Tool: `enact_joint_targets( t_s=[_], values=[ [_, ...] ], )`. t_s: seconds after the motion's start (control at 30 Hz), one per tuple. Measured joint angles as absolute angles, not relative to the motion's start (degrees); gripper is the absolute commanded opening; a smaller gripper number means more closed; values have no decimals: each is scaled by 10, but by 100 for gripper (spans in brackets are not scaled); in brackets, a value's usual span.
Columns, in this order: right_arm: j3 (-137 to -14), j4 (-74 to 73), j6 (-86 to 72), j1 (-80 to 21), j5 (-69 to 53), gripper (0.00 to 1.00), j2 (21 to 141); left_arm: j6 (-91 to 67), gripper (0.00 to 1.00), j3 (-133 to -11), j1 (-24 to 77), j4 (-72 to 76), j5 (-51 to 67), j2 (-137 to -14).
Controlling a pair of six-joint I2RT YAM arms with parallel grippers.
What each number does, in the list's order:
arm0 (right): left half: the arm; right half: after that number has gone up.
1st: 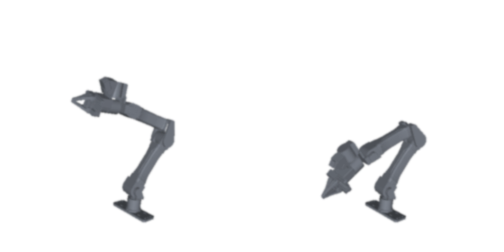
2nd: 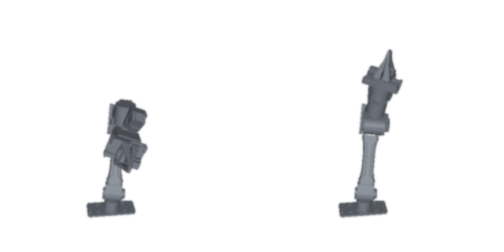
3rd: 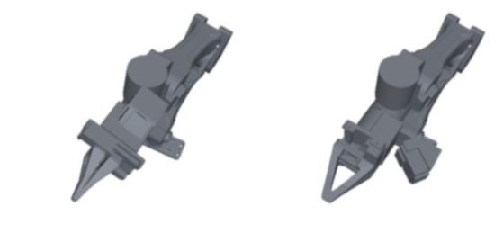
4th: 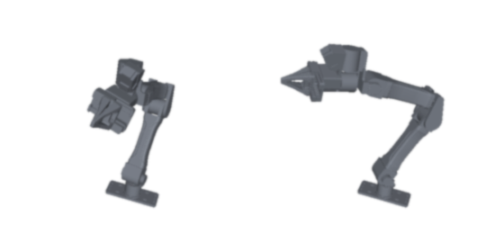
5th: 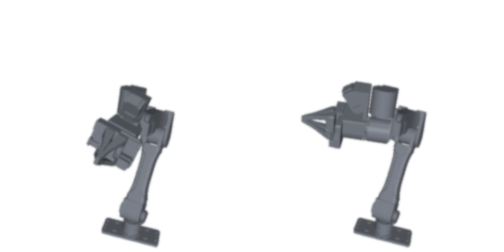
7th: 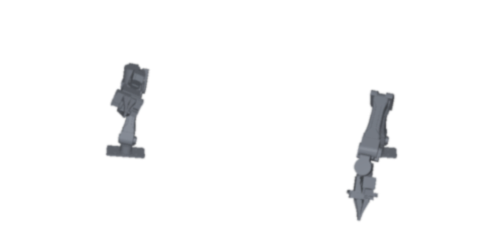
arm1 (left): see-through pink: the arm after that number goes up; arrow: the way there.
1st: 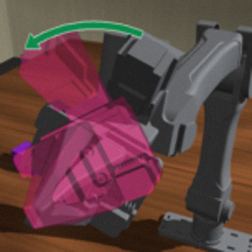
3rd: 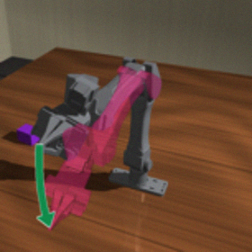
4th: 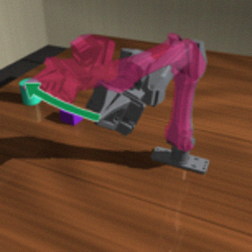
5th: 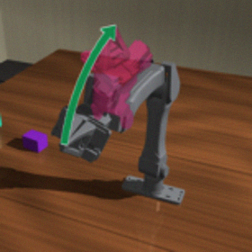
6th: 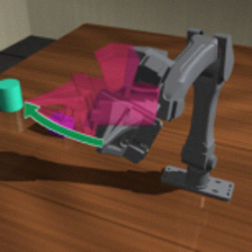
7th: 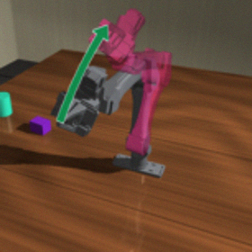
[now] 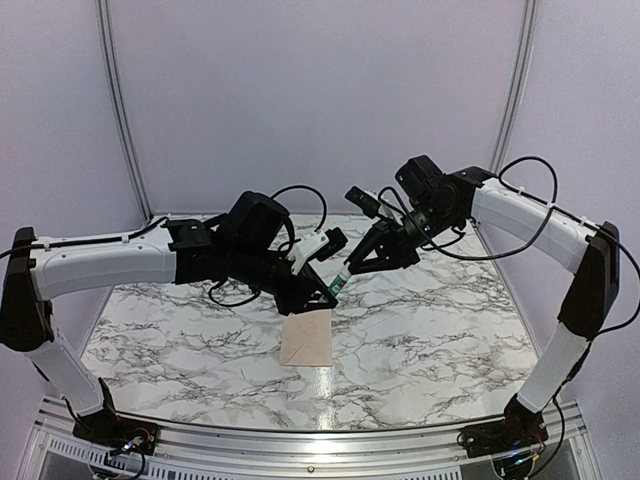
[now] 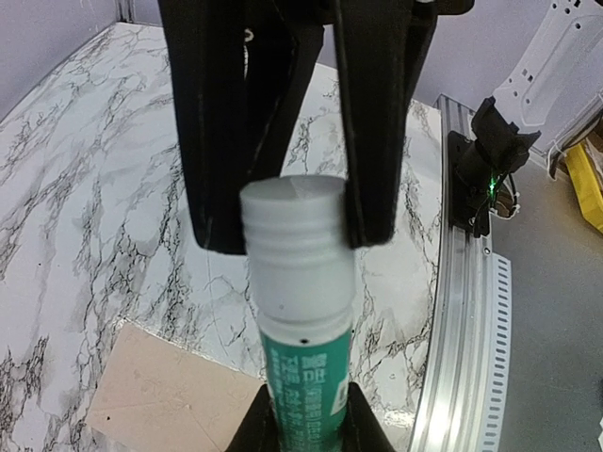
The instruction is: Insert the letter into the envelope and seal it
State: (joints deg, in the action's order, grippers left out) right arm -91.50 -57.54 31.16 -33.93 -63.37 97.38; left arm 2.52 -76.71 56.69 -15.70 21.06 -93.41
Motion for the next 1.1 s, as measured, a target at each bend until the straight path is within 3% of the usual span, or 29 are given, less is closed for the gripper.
enact_joint_targets(
  t_s=[0.37,0.43,0.57,0.67,0.83,1.1],
  values=[
    [-892,-526,240,-343,-595,10,979,17,3,-766,564,-141,199,-958],
    [-893,-525,229,-342,-578,18,984,15,3,-768,564,-142,185,-967],
    [-946,-564,235,-324,-561,47,1009,9,3,-769,560,-115,164,-974],
    [-1007,-593,263,-272,-582,56,1016,-1,3,-762,550,-70,161,-965],
    [-1029,-611,321,-181,-620,58,985,-13,4,-715,537,-41,180,-936],
    [-943,-572,340,-195,-761,57,959,-57,4,-660,539,75,245,-918]
  ],
)
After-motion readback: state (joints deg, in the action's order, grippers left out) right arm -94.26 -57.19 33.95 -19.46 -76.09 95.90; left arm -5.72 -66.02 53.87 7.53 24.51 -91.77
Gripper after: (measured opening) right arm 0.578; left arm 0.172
